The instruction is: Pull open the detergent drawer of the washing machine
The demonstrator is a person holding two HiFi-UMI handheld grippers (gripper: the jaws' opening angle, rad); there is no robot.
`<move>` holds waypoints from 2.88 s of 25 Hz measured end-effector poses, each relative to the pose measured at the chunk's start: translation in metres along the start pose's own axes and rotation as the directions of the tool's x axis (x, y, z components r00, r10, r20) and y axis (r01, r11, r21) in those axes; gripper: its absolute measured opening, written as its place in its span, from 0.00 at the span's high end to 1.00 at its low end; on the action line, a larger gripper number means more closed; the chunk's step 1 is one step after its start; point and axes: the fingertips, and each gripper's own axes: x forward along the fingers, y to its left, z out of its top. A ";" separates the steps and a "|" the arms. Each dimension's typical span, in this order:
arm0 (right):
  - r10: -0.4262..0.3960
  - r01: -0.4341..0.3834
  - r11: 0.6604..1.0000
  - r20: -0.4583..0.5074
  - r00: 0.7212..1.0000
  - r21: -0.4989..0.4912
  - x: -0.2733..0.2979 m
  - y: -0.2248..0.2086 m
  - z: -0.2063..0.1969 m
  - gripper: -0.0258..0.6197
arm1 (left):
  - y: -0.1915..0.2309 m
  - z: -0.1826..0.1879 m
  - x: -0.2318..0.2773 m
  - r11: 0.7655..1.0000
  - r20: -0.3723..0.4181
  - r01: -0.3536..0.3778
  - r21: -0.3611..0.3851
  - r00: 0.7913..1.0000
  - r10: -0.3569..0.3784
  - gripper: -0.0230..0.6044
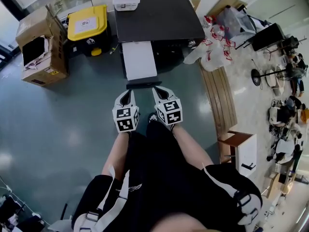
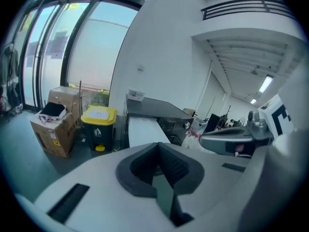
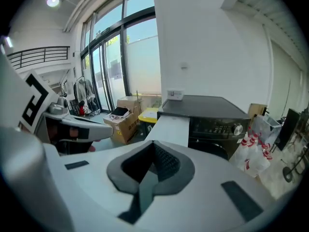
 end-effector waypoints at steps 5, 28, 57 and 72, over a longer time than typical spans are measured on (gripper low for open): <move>0.021 -0.018 1.000 0.129 0.991 -0.023 -0.024 -0.016 0.067 0.95 | -0.031 0.065 -0.017 0.998 0.128 0.003 0.059 0.992 -0.011 0.93; 0.030 0.052 0.985 0.457 0.889 -0.166 -0.142 -0.069 0.226 0.95 | -0.107 0.234 -0.091 0.983 0.491 -0.090 0.162 0.871 -0.001 0.93; 0.012 0.088 0.980 0.499 0.867 -0.177 -0.161 -0.059 0.225 0.95 | -0.125 0.238 -0.114 0.979 0.508 -0.067 0.190 0.861 -0.040 0.93; -0.017 0.111 0.981 0.493 0.870 -0.162 -0.162 -0.075 0.217 0.95 | -0.128 0.234 -0.103 0.982 0.494 -0.051 0.182 0.868 -0.046 0.93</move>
